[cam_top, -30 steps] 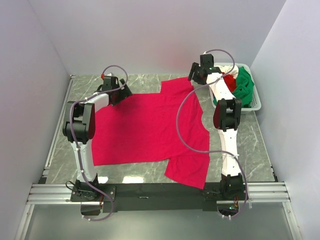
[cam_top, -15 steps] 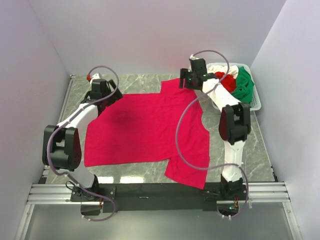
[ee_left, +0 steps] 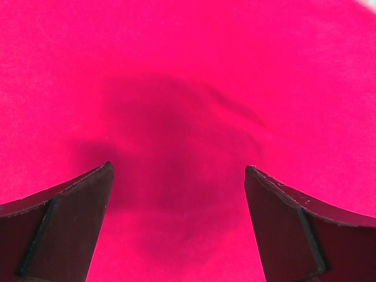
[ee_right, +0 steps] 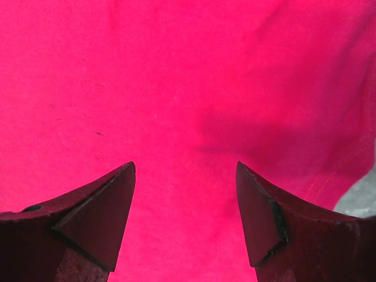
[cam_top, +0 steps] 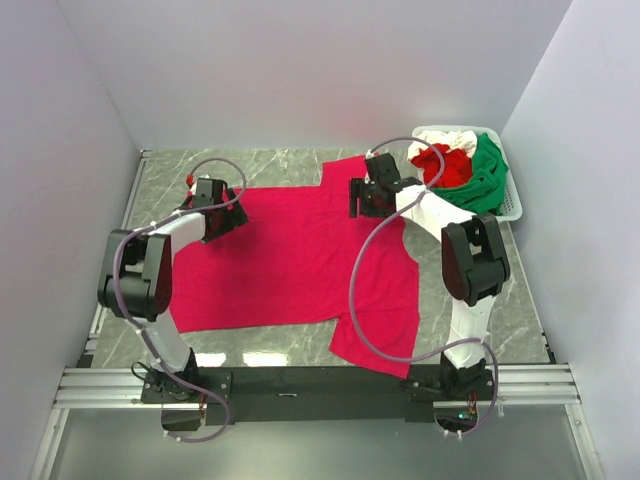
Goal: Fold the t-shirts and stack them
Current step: Flatten the tshirt out
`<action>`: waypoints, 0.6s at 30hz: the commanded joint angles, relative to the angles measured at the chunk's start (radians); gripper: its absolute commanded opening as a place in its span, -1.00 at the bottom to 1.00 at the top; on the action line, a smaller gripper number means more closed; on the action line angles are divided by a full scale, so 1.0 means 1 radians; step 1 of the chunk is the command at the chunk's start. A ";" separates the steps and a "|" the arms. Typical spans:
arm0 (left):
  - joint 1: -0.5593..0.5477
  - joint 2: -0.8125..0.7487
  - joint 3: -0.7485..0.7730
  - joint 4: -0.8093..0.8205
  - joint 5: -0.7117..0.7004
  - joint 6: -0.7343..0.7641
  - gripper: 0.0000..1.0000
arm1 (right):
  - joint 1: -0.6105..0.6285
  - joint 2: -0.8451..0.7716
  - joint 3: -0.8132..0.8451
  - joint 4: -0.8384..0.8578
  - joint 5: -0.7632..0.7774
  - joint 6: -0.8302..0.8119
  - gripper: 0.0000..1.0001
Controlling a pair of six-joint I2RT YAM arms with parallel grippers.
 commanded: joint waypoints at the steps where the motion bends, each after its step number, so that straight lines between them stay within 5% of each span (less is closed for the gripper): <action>1: 0.010 0.045 0.054 0.027 0.021 0.025 0.99 | -0.002 0.016 0.025 0.019 -0.012 0.030 0.50; 18: 0.065 0.171 0.121 0.047 0.093 0.048 0.99 | -0.019 0.240 0.229 -0.116 0.022 0.076 0.49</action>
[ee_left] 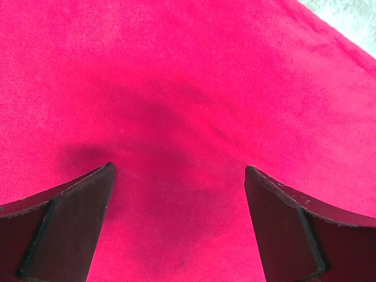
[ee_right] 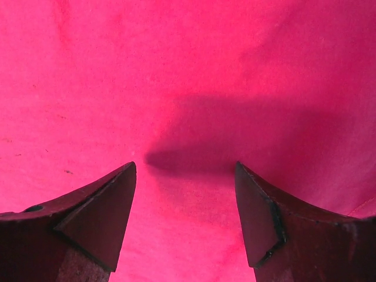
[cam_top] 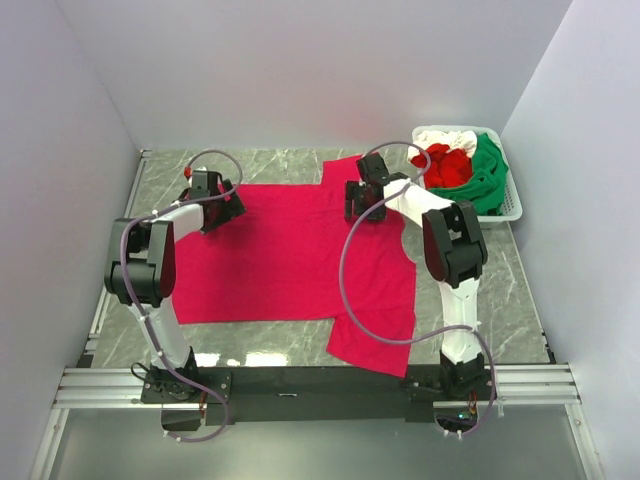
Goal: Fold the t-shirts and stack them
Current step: Flatten the tshirt out
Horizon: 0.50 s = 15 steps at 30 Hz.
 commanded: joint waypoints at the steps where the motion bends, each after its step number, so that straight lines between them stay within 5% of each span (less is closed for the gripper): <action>1: 0.014 0.060 0.035 -0.009 0.035 0.024 0.99 | -0.017 0.036 0.071 -0.046 0.016 0.019 0.48; 15: 0.018 0.082 0.125 -0.024 0.045 0.024 0.99 | -0.045 0.169 0.260 -0.129 0.009 0.004 0.48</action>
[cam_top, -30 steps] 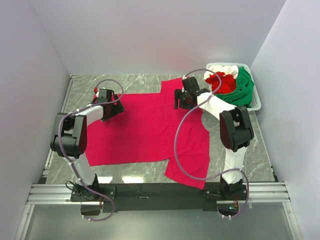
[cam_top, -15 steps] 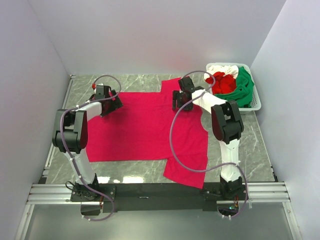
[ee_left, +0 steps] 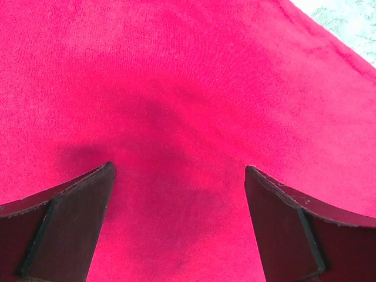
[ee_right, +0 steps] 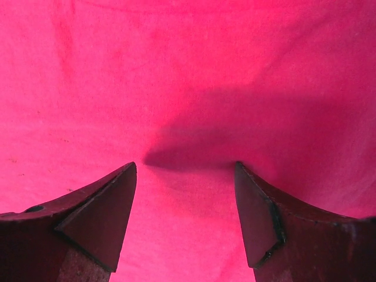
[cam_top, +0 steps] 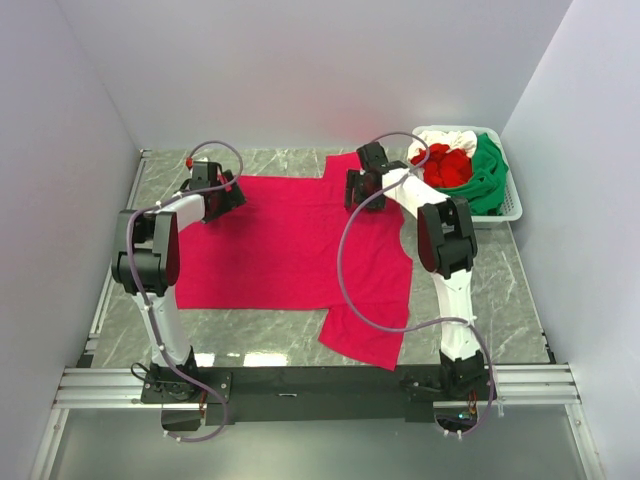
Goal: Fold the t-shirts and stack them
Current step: Flatten the tshirt out
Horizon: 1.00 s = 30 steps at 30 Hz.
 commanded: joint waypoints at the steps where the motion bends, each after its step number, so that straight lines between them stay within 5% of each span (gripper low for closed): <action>1: 0.004 -0.070 -0.036 -0.022 0.002 -0.009 0.99 | -0.014 0.023 0.027 -0.026 0.001 -0.017 0.48; 9: 0.001 -0.495 -0.410 -0.041 -0.346 -0.239 0.99 | -0.013 -0.306 -0.243 0.151 -0.067 -0.028 0.48; 16: -0.002 -0.695 -0.539 -0.282 -0.548 -0.502 0.99 | -0.052 -0.592 -0.497 0.237 -0.155 -0.047 0.49; 23: 0.053 -0.776 -0.605 -0.431 -0.555 -0.656 0.99 | -0.178 -0.710 -0.702 0.349 -0.333 -0.022 0.49; 30: 0.063 -0.890 -0.714 -0.486 -0.498 -0.822 0.90 | -0.250 -0.722 -0.735 0.386 -0.422 -0.014 0.49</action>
